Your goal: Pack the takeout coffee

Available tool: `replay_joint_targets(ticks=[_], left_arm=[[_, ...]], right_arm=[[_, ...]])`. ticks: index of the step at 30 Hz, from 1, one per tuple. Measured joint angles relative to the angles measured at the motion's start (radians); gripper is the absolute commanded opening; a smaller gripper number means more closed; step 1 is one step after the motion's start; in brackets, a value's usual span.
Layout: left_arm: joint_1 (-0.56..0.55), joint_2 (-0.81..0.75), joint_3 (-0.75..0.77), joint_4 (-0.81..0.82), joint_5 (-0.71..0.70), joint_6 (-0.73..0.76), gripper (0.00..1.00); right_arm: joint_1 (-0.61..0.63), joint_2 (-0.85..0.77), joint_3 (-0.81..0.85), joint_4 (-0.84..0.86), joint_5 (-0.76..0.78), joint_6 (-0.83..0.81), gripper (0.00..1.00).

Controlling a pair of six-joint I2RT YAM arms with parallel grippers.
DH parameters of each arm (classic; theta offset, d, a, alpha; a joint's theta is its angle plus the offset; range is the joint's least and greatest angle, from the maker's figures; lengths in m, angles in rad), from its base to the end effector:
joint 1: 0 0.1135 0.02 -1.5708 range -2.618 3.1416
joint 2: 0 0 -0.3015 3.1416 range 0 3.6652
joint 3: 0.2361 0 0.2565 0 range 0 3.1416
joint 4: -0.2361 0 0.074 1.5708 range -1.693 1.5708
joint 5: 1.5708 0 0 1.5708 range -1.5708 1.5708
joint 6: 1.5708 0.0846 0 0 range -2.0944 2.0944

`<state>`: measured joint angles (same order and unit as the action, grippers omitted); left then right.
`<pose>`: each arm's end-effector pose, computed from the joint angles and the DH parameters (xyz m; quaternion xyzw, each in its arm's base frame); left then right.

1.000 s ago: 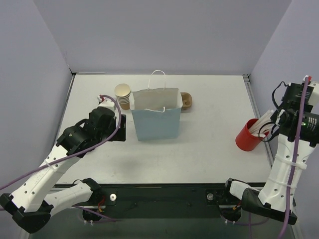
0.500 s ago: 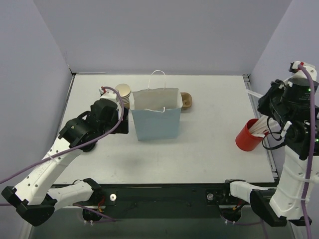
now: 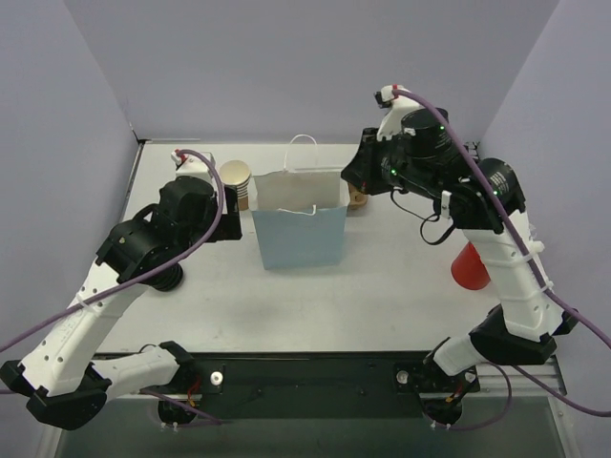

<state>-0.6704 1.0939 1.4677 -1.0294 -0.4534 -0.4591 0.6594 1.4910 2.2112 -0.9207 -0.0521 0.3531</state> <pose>0.1882 -0.1019 0.4368 -0.0066 0.8798 -0.0601 0.4716 0.2337 0.1868 0.5921 -0.1344 0.7625 0.3244 0.5435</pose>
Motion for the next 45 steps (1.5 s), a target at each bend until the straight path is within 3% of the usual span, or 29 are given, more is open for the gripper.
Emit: replay_joint_targets(ticks=[7,14,19,20,23,28,31,34,45], left_arm=[[0.005,-0.043,0.005,-0.016,-0.02,-0.035,0.97],[0.005,-0.065,0.005,-0.02,-0.023,-0.052,0.97],[0.005,-0.062,0.005,-0.021,-0.021,-0.056,0.97],[0.005,-0.062,0.005,-0.021,-0.021,-0.057,0.97],[0.005,-0.059,0.005,-0.021,-0.018,-0.057,0.97],[0.005,-0.053,0.005,-0.016,-0.006,-0.055,0.97],[0.005,-0.051,0.005,-0.006,0.005,-0.048,0.97],[0.006,-0.055,0.004,0.025,0.034,-0.03,0.97],[0.007,-0.21,-0.139,0.237,0.205,-0.023,0.97]], right_arm=[[0.062,-0.024,-0.206,0.114,-0.067,0.025,0.0],[0.061,0.013,-0.239,0.193,-0.121,0.015,0.02],[0.026,0.097,-0.241,0.274,-0.198,0.022,0.15],[0.006,0.121,-0.243,0.286,-0.219,0.026,0.23],[-0.049,0.169,-0.264,0.301,-0.259,0.046,0.33],[-0.135,0.182,-0.282,0.301,-0.283,0.083,0.34],[-0.172,0.142,-0.296,0.292,-0.283,0.114,0.6],[-0.188,0.068,-0.312,0.243,-0.254,0.134,0.97],[-0.192,-0.237,-0.429,0.09,-0.066,0.144,1.0]])
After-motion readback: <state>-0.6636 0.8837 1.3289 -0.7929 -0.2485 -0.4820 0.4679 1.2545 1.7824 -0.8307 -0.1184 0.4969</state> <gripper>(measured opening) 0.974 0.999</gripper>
